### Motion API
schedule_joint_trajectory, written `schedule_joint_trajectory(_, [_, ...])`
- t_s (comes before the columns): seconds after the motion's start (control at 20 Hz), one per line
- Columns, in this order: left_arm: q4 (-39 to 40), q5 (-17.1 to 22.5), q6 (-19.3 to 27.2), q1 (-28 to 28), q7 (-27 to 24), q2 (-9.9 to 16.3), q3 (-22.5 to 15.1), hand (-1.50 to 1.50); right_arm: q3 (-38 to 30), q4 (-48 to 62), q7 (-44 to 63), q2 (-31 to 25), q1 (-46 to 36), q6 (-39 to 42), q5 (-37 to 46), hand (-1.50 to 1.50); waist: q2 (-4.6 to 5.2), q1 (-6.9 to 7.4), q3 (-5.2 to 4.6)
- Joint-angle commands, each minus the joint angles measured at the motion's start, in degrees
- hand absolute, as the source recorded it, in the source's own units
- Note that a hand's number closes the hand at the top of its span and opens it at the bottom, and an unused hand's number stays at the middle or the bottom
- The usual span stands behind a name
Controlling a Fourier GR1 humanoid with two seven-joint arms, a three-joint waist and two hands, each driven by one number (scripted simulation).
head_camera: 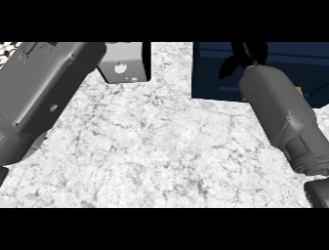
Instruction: Pick up the can, place it into the drawer and close the drawer
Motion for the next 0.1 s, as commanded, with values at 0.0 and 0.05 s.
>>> schedule_joint_trajectory(0.0, [-4.1, 0.1, -0.5, 3.2, 0.9, 1.3, -0.3, -1.5, -4.6, -1.6, -2.9, 0.3, -3.7, -2.0, -4.9, -1.5, -0.92, 1.25, -0.48])
schedule_joint_trajectory(0.05, [-5.6, -0.5, 0.9, 3.2, 1.7, 1.7, -0.6, -1.5, -4.6, -0.9, -1.7, 0.7, -4.8, -1.3, -4.7, -1.5, -1.25, 1.5, -0.5])
